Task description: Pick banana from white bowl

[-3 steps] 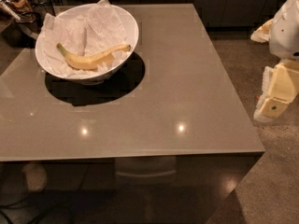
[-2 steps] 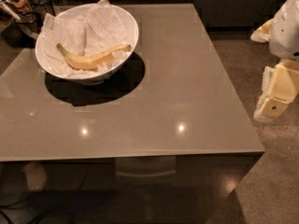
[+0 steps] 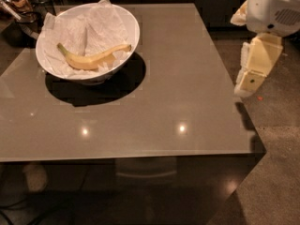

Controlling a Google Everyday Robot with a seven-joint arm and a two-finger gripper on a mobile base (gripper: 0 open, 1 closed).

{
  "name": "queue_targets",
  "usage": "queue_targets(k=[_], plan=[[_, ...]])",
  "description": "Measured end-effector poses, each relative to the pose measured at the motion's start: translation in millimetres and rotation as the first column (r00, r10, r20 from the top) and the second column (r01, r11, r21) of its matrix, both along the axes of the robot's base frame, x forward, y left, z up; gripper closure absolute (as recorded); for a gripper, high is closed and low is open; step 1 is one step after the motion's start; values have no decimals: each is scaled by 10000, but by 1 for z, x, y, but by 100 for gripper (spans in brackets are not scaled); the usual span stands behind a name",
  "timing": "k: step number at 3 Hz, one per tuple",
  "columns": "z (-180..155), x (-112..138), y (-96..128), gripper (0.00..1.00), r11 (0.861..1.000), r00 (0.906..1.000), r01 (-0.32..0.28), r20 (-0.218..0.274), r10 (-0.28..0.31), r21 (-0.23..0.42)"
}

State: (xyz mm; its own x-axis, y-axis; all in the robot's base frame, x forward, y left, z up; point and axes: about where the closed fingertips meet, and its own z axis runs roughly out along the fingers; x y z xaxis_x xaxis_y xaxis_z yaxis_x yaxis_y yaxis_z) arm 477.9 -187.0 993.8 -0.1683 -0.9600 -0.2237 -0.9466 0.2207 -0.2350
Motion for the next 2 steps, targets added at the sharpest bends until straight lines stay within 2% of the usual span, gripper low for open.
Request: queue_targets(k=[1,2], plan=[[8,27,30,0,9973,9975,-708,-23,707,-203],[12,32,36,0,9970,9968,-761,220,763,-113]])
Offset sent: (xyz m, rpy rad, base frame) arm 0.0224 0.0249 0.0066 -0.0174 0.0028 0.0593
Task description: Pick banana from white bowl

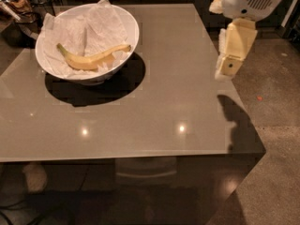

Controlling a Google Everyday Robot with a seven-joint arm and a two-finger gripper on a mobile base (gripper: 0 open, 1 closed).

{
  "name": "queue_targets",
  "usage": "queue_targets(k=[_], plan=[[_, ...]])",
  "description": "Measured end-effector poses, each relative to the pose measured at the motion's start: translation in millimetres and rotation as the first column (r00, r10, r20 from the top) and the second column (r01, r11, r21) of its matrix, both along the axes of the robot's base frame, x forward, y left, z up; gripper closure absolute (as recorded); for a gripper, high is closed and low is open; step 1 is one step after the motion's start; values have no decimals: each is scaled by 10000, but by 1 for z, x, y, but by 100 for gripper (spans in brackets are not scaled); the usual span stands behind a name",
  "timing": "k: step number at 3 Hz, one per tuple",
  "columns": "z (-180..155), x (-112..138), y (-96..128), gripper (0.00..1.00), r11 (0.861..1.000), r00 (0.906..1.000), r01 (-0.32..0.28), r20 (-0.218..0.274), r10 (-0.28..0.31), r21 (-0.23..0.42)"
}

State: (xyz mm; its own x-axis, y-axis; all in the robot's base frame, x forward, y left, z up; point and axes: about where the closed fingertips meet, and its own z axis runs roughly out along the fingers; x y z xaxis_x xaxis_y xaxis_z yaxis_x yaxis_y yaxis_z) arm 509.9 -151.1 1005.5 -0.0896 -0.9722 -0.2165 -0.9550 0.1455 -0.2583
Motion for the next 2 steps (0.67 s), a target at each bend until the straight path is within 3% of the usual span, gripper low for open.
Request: queue_targets(k=[1,2], plan=[[3,9,8,0,9995,9999,-79,84,76,319],[11,35,34,0,9970,9976,-673,155,667,380]])
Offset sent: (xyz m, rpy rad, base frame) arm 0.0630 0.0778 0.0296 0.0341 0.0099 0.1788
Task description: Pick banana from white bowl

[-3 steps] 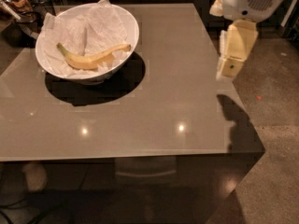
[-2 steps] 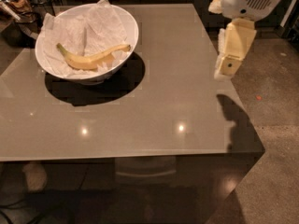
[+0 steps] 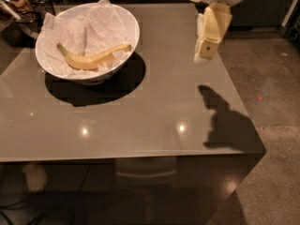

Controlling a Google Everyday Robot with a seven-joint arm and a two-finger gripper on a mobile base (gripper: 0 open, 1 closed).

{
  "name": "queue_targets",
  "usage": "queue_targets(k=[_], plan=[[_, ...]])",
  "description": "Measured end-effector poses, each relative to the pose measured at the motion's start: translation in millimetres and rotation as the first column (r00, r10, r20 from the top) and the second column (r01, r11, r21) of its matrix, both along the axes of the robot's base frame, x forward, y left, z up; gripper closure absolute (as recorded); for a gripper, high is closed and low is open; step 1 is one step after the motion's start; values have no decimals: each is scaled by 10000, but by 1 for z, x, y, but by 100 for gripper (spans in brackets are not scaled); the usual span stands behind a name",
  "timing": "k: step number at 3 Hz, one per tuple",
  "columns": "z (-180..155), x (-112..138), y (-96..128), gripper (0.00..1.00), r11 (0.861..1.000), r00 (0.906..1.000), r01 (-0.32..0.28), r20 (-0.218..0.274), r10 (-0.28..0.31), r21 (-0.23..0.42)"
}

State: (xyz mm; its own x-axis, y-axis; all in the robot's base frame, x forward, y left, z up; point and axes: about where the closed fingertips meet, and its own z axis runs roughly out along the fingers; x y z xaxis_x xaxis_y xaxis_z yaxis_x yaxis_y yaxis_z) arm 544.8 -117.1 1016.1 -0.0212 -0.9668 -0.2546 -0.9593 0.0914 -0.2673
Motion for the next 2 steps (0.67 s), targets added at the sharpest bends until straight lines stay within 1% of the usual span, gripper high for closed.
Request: queue_targets(k=[1,2], plan=[[10,30,39,0,9962,9962,-825,247,833,-290],[17,38,52,0,9955,9936,-945,608,950,-108]])
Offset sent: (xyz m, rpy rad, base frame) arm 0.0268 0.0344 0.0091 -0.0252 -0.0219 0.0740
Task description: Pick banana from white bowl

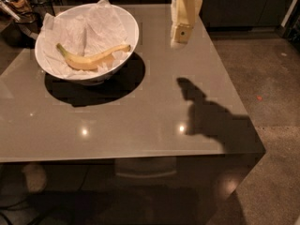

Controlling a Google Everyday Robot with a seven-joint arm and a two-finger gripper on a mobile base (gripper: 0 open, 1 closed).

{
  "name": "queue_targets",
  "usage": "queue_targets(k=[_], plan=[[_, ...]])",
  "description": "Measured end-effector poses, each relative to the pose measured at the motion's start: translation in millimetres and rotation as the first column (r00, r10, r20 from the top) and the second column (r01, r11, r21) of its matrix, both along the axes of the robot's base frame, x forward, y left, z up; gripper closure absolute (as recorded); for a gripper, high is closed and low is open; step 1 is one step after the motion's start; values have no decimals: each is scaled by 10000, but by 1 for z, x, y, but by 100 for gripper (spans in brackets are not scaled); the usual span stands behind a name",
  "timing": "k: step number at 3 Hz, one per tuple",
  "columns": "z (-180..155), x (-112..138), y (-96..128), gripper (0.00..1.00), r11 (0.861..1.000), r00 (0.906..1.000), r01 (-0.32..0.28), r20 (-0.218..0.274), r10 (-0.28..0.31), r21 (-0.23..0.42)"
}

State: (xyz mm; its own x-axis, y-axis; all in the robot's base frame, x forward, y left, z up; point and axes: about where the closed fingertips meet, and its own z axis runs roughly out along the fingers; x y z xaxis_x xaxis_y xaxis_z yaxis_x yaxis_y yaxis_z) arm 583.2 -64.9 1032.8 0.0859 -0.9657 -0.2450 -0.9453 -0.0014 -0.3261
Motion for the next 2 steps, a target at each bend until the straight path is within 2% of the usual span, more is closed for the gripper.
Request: queue_targets(k=[1,2], plan=[[0,11,10,0,9999,10000,48,-18,-48,90],[4,35,39,0,9996,9997,-215,128,217,-168]])
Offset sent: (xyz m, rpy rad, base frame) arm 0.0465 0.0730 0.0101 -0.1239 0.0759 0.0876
